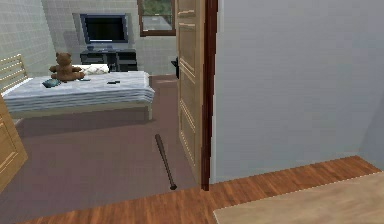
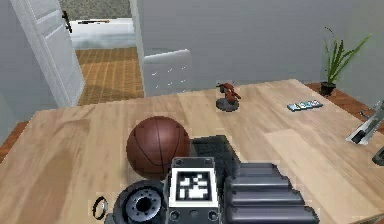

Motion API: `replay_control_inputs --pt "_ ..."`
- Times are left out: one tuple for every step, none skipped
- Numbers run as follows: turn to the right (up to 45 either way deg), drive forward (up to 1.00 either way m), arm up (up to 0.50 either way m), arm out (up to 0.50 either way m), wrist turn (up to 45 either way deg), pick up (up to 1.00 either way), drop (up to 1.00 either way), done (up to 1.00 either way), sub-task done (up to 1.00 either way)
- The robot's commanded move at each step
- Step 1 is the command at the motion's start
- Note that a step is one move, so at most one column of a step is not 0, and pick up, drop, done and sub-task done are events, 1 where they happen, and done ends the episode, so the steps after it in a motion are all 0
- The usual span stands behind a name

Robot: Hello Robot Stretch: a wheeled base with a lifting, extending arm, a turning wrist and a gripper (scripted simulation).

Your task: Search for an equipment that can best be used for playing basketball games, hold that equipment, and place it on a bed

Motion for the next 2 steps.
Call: replay_control_inputs --pt "0.0 0.00 0.00 0.16 0.0 0.00 0.00 0.00 0.00" --pt "0.0 0.00 0.00 0.00 45.0 0.00 0.00 0.00 0.00"
